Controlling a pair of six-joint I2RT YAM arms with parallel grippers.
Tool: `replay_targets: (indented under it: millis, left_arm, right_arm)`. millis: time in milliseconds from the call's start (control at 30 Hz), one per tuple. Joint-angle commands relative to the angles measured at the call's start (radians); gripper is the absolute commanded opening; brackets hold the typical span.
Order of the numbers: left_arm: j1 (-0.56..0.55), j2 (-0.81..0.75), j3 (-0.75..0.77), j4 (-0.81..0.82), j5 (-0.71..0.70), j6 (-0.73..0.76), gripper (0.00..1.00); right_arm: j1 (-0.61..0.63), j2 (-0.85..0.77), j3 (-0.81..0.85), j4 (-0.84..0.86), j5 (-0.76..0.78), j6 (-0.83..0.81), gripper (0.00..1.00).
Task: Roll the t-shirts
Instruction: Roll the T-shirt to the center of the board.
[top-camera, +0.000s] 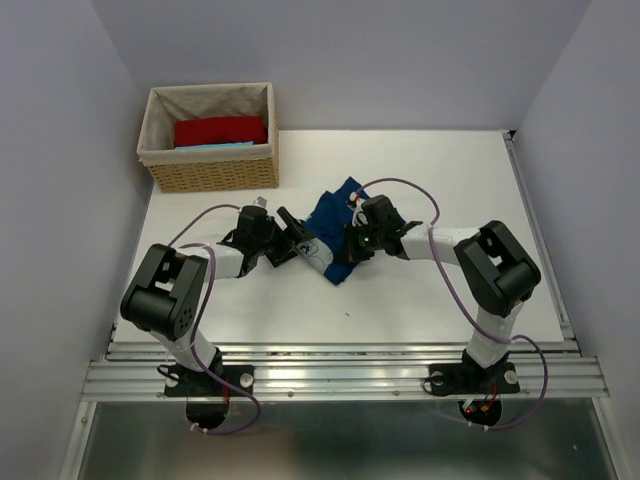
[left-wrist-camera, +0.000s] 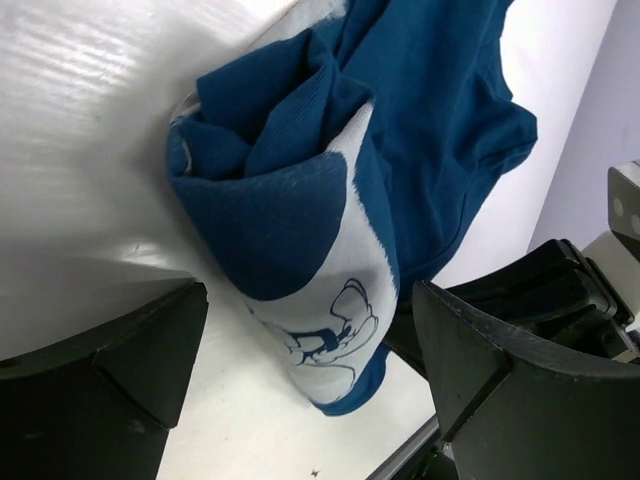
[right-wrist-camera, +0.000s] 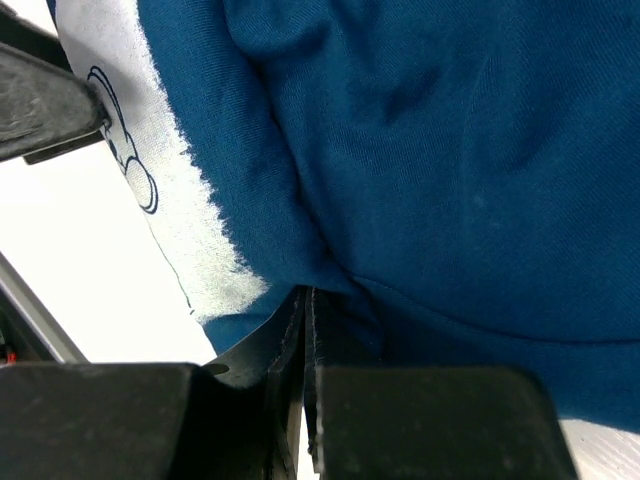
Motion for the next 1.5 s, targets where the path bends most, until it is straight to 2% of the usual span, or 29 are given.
replay_targets:
  millis: [0,167,300,433,633,800,833,900,933,1000,1133,1300,1467]
  left_arm:
    - [-0.011,0.061,-0.004,0.040,-0.016,0.005,0.93]
    - [-0.012,0.106,0.007,0.067,-0.028,0.011,0.85]
    - [-0.012,0.116,0.008,0.078,-0.037,0.013,0.75]
    - [-0.014,0.094,-0.001,0.075,-0.040,0.016,0.49]
    - [-0.012,0.058,-0.006,0.024,-0.045,0.027,0.29]
    - [-0.014,0.037,0.014,-0.037,-0.056,0.042,0.26]
    - [-0.016,0.031,0.027,-0.060,-0.059,0.048,0.26]
    - [-0.017,0.023,0.037,-0.078,-0.059,0.053,0.26]
    - [-0.017,0.021,0.043,-0.097,-0.060,0.056,0.26]
    - [-0.019,0.017,0.066,-0.121,-0.062,0.060,0.28]
    - [-0.020,0.017,0.102,-0.164,-0.059,0.066,0.32]
    - [-0.020,0.012,0.125,-0.194,-0.053,0.066,0.33]
    - [-0.020,0.009,0.154,-0.226,-0.045,0.059,0.33]
  right_arm:
    - [-0.005,0.048,-0.034,-0.020,-0.027,-0.008,0.05]
    - [-0.023,0.048,-0.039,-0.020,-0.060,-0.009,0.05]
    - [-0.033,0.039,-0.045,-0.020,-0.075,-0.013,0.05]
    - [-0.033,0.004,-0.048,-0.020,-0.079,-0.022,0.05]
    - [-0.033,-0.071,-0.036,-0.076,-0.038,-0.040,0.11]
    - [0.005,-0.218,-0.021,-0.151,0.104,-0.098,0.25]
    - [0.054,-0.254,-0.010,-0.182,0.190,-0.135,0.37]
    - [0.120,-0.278,0.002,-0.214,0.296,-0.173,0.51]
    - [0.153,-0.283,0.009,-0.237,0.404,-0.192,0.60]
    - [0.243,-0.282,0.016,-0.251,0.492,-0.232,0.67]
    - [0.372,-0.265,0.001,-0.221,0.716,-0.287,0.70]
    - [0.495,-0.219,-0.019,-0.150,0.871,-0.376,0.70]
    - [0.553,-0.144,-0.037,-0.054,0.997,-0.452,0.72]
